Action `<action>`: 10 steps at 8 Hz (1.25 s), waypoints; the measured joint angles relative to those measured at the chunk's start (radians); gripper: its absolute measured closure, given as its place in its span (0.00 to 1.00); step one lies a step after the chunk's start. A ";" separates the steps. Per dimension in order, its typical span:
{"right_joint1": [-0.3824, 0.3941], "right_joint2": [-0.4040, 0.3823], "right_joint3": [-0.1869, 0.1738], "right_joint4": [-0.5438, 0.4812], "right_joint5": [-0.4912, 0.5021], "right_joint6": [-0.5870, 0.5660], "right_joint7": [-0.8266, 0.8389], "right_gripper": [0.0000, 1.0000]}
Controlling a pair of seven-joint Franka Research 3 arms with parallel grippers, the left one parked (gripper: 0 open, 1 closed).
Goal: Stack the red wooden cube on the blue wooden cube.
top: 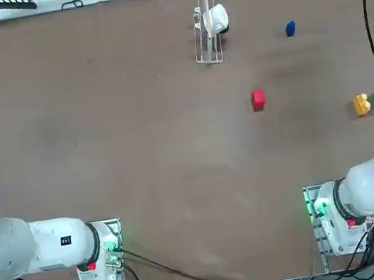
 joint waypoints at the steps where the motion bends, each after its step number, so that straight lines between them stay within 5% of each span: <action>1: 0.000 0.000 0.000 0.000 0.000 -0.003 0.000 0.00; 6: 0.002 -0.001 0.014 -0.099 0.000 -0.009 -0.002 0.00; 10: 0.028 0.013 0.051 -0.409 0.001 0.326 0.009 0.00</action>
